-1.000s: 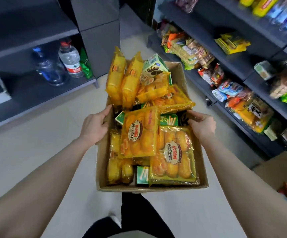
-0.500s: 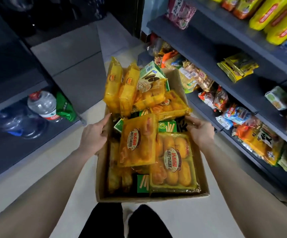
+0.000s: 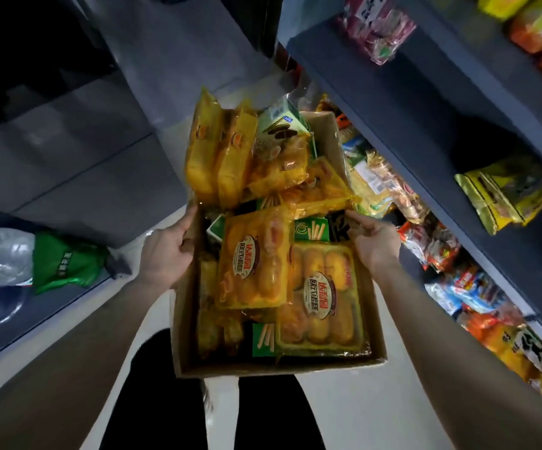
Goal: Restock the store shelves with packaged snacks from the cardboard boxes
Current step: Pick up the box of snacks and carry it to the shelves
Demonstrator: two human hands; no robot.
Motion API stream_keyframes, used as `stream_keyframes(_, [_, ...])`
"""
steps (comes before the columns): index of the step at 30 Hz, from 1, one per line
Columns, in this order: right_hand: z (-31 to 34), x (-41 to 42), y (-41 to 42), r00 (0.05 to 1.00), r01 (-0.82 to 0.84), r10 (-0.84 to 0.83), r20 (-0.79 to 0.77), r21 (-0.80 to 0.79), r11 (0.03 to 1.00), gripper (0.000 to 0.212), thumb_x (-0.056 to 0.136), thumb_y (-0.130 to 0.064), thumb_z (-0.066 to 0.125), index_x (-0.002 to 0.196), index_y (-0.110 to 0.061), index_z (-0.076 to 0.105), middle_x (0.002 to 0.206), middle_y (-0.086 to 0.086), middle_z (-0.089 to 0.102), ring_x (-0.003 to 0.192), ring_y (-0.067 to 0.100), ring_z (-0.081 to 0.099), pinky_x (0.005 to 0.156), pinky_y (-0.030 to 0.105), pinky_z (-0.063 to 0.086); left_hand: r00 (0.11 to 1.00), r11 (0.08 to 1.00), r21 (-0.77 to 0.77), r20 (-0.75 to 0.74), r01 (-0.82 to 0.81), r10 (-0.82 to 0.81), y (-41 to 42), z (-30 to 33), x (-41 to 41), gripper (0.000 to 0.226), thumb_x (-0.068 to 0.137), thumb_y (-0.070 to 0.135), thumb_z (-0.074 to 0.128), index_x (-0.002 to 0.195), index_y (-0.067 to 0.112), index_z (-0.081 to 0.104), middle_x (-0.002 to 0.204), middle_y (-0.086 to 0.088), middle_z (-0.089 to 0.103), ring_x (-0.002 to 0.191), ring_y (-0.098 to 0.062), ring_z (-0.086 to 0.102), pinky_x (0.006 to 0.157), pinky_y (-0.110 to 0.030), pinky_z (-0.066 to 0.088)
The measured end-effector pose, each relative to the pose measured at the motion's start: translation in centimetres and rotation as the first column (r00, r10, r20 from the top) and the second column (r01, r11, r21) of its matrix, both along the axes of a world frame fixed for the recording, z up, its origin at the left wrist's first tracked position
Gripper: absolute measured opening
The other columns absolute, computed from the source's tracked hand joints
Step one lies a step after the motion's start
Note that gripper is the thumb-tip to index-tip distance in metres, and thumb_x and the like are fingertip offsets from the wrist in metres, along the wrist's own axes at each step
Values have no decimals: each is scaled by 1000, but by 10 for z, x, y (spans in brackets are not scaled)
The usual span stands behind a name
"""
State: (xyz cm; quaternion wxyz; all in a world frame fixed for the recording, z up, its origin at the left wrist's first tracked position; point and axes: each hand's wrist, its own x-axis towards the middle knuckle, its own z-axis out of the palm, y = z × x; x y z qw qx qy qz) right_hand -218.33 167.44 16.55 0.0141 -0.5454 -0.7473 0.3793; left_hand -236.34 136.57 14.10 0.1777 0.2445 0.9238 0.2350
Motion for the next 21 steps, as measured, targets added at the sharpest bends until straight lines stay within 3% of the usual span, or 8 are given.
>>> stream_keyframes(4, [-34,-69,66,998,-50,51,40,-14,999,39,92,-12,63,119,-38,72,116,-6,73,102,17,68,95,39,56,999,998,48,-8,-35,35,51,-41,-42,81,86,-3,64,153,27,30,64,-15,62,56,-27,58,60,-39,53])
stream_keyframes(7, [-66,-117,104,995,-80,80,64,-10,997,39,91,-13,64,117,-41,73,118,-4,73,106,20,67,95,40,56,999,999,2,5,-51,51,84,-74,-74,79,89,1,63,156,24,27,66,-12,62,58,-25,60,56,-29,44])
stream_keyframes(15, [-183,-224,172,982,-139,142,124,-29,990,41,90,-11,62,119,-39,72,116,-1,74,108,22,67,99,39,53,974,984,27,151,-176,170,143,-179,-140,61,97,18,57,153,16,34,49,12,40,41,-4,43,43,-18,32])
stream_keyframes(18, [-252,-259,197,967,-215,221,130,-59,975,40,90,-13,62,119,-40,72,115,-3,75,108,22,67,102,39,50,962,970,21,133,-243,238,165,-232,-157,57,101,32,45,154,17,33,54,7,50,43,-7,48,45,-22,44])
stream_keyframes(21, [-320,-291,223,943,-302,314,113,-110,947,39,93,-13,61,121,-38,72,120,-8,72,114,17,64,103,29,49,927,937,-36,134,-349,350,186,-289,-161,55,102,20,45,155,26,31,66,-4,63,49,-19,58,56,-38,58])
